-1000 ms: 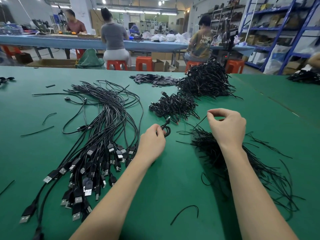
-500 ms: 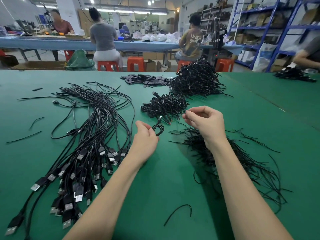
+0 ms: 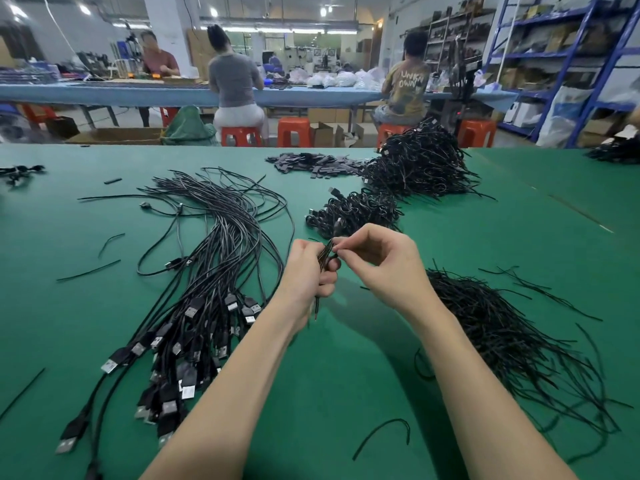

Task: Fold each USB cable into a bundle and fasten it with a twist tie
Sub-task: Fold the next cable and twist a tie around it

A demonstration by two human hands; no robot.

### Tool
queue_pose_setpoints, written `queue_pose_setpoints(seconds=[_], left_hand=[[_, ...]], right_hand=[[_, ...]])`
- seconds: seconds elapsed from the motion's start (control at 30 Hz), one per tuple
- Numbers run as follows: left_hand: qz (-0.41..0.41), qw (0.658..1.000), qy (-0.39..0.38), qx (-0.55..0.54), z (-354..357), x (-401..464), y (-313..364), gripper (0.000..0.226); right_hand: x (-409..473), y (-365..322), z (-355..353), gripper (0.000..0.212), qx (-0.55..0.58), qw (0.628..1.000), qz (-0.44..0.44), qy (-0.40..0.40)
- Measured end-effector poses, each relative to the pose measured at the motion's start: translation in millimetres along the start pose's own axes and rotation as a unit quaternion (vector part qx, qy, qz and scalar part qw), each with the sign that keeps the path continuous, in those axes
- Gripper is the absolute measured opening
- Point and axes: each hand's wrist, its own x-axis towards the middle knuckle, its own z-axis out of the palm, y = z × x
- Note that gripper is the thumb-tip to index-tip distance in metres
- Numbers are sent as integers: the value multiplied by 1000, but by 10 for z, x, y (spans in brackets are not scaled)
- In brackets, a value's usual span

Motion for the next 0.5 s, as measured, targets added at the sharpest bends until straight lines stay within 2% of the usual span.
queue_pose_setpoints(seconds=[0.13,0.27,0.3,0.37,0.43,0.5], left_hand=[[16,999,24,39,-25,-4,-19,16],[21,999,45,-18,0,-25,-19,13],[25,998,42,-46,13,-25,-1,12],[25,996,12,-90,35,-32,51,13],[18,996,-53,-75,43,-60,83,13],[8,992,-122,-7,11,-111,94,15]], right_hand=[[-7,-41,-19,11,45,997,45,-41],[25,-76,-68,10,144,974,172,-12],[30,-82,-80,10,183,958,221,-12],[31,-83,-116,5,284,896,340,-18],[6,-67,-173,6,336,841,423,-30],[-17,-28,-242,11,324,837,440,-45]])
